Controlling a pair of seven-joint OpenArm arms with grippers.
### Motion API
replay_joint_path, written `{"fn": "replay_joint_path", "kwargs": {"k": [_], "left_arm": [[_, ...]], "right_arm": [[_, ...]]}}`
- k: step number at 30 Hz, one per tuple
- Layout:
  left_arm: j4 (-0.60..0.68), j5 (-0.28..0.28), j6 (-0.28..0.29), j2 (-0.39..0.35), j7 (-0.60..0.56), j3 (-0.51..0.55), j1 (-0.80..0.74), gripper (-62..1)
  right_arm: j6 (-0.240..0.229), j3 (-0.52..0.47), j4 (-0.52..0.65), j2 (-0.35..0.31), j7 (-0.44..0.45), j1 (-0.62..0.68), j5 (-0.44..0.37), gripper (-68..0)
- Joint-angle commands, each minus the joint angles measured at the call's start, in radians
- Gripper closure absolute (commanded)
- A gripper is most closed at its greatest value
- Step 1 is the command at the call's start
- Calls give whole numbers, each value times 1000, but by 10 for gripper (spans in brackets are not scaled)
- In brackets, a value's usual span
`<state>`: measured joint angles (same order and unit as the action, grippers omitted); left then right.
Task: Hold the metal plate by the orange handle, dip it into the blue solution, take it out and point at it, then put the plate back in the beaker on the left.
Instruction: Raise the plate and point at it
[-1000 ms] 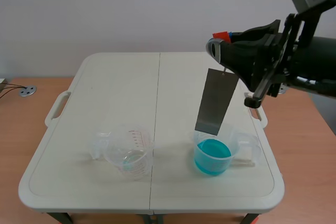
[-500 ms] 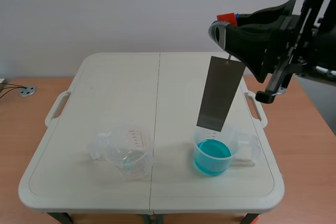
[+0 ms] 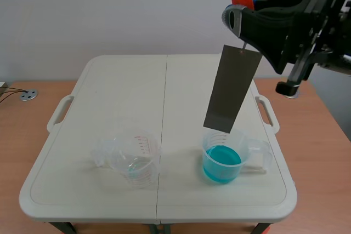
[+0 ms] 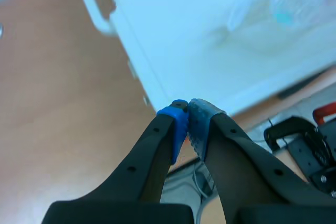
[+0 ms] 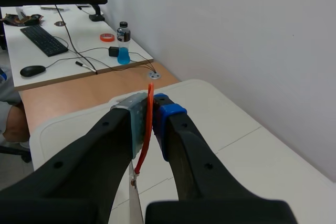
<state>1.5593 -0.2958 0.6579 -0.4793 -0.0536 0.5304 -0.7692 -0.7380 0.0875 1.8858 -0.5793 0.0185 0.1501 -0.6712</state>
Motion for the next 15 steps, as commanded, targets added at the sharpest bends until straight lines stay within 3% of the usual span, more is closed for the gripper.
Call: {"fn": "replay_joint_path", "kwargs": {"k": [1, 6, 15], "left_arm": [[13, -8, 17, -1, -10, -3, 23, -15], [13, -5, 38, -1, -6, -39, 127, -15], [13, 82, 38, 0, -2, -244, 333, -15]], "right_arm": [[-8, -11, 16, -13, 17, -11, -18, -11], [-8, -11, 16, -13, 13, -11, -18, -11], [-8, -11, 16, -13, 10, -11, -18, -11]]}}
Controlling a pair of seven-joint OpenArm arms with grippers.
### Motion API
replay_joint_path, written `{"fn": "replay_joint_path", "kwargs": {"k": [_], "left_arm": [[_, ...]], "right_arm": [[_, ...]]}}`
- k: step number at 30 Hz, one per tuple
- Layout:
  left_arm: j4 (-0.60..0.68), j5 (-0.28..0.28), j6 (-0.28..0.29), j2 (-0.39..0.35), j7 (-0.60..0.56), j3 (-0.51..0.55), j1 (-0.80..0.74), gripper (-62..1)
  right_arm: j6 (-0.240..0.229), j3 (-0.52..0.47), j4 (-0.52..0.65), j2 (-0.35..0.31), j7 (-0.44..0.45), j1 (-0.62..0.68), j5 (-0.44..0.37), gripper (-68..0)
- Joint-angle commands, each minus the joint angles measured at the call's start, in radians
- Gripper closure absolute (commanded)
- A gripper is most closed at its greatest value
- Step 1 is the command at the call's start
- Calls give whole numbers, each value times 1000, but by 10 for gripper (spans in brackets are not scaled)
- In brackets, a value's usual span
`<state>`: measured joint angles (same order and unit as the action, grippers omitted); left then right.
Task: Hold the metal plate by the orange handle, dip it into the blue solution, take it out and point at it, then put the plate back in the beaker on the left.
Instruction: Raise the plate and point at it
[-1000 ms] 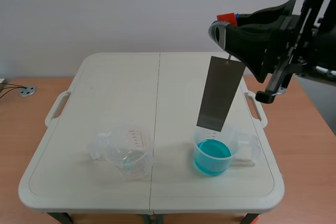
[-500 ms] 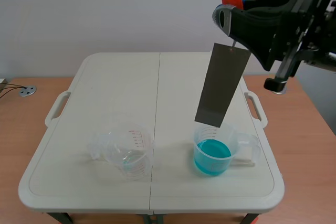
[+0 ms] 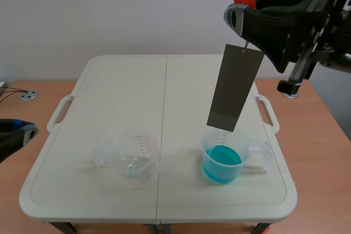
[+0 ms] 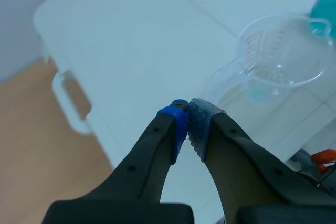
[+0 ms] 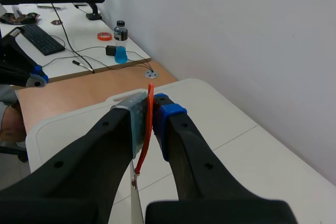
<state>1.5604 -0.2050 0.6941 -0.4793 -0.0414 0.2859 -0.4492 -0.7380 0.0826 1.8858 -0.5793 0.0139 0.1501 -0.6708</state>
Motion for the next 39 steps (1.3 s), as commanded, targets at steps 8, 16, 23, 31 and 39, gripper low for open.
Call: {"fn": "replay_joint_path", "kwargs": {"k": [8, 16, 23, 31, 39], "left_arm": [[7, 54, 2, 39, 55, -198, 198, -15], [5, 72, 2, 101, 147, -394, 332, -15], [2, 98, 2, 145, 200, -560, 401, -15], [-71, 122, 2, 200, 222, -674, 479, -15], [-154, 124, 2, 230, 214, -679, 514, -15]], "right_arm": [[-8, -6, 16, -13, 13, -11, -18, -11], [-8, -6, 16, -13, 11, -11, -18, -11], [-8, -6, 16, -13, 8, -11, -18, -11], [-8, -6, 16, -13, 7, -11, -18, -11], [-8, -6, 16, -13, 6, -11, -18, -11]]}}
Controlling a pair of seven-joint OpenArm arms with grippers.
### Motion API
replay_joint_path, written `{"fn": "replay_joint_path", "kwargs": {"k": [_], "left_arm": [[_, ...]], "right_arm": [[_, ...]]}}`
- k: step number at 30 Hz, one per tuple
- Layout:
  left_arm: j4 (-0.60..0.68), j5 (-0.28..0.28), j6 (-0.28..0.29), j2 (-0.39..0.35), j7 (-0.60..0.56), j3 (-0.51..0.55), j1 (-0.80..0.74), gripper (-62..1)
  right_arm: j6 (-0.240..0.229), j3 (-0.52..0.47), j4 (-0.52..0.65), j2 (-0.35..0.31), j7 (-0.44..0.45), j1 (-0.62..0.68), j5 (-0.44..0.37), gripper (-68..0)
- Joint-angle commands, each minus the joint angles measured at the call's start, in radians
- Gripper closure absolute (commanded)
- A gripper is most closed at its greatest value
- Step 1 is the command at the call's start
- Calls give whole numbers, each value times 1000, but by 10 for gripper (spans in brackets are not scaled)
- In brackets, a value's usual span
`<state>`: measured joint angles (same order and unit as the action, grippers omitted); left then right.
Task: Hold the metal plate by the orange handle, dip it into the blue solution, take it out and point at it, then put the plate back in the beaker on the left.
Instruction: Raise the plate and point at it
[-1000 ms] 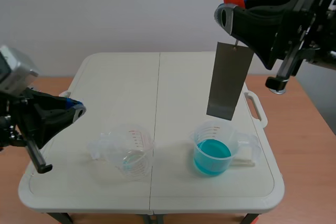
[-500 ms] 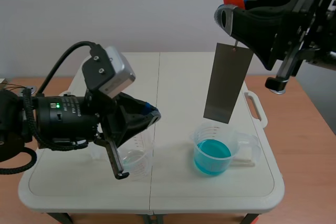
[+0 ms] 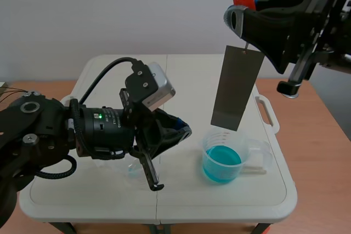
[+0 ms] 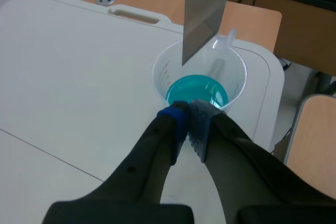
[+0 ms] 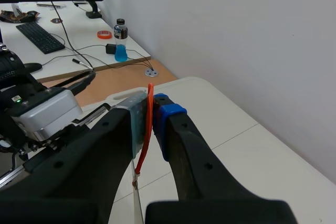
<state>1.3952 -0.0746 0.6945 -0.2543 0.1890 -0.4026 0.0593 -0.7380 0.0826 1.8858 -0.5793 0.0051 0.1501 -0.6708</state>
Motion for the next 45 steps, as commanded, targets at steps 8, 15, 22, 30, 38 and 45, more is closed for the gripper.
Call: {"fn": "replay_joint_path", "kwargs": {"k": [8, 15, 22, 30, 38, 45], "left_arm": [[-9, -1, 2, 7, -23, 9, 30, -15], [-9, 17, 2, 7, -42, 9, 30, -15], [-9, 43, -20, 7, -42, 9, 30, -15], [-9, 43, -21, 7, -42, 9, 30, -15], [-6, 42, -31, -16, -76, 20, 13, -15], [93, 41, -31, -108, -153, 159, -121, -15]], "right_arm": [[-8, -6, 16, -13, 9, -11, -18, -11], [-8, -6, 16, -13, 9, -11, -18, -11], [-8, -6, 16, -13, 8, -11, -18, -11], [-8, -6, 16, -13, 8, -11, -18, -11], [-8, -6, 16, -13, 8, -12, -18, -11], [-8, -6, 16, -13, 7, -12, -18, -11]]}}
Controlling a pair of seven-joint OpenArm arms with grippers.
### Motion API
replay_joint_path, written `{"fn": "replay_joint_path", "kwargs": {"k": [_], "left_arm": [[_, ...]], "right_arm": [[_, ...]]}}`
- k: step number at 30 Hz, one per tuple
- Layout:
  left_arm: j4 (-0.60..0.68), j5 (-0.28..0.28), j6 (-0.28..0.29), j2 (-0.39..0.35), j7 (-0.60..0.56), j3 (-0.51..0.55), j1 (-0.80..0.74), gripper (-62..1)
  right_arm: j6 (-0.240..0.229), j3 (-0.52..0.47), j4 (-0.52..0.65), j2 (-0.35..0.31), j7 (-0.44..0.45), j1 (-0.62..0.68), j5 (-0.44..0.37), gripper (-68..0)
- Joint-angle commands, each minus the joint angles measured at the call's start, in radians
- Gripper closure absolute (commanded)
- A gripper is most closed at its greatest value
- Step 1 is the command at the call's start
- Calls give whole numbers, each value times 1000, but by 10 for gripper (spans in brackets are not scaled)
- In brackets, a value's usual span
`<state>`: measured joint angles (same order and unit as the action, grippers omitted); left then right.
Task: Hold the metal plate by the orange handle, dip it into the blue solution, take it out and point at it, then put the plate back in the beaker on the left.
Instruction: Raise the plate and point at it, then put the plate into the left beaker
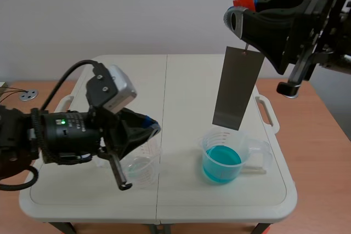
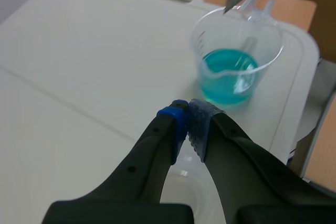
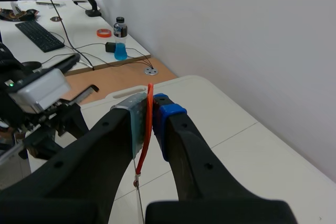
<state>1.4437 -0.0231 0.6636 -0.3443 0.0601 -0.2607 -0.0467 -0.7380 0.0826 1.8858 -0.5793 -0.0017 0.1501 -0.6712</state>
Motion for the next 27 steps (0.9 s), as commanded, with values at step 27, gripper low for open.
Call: {"fn": "replay_joint_path", "kwargs": {"k": [27], "left_arm": [[156, -10, -336, -161, -72, 584, -895, -15]], "right_arm": [[-8, -5, 16, -14, 12, -18, -18, -11]]}}
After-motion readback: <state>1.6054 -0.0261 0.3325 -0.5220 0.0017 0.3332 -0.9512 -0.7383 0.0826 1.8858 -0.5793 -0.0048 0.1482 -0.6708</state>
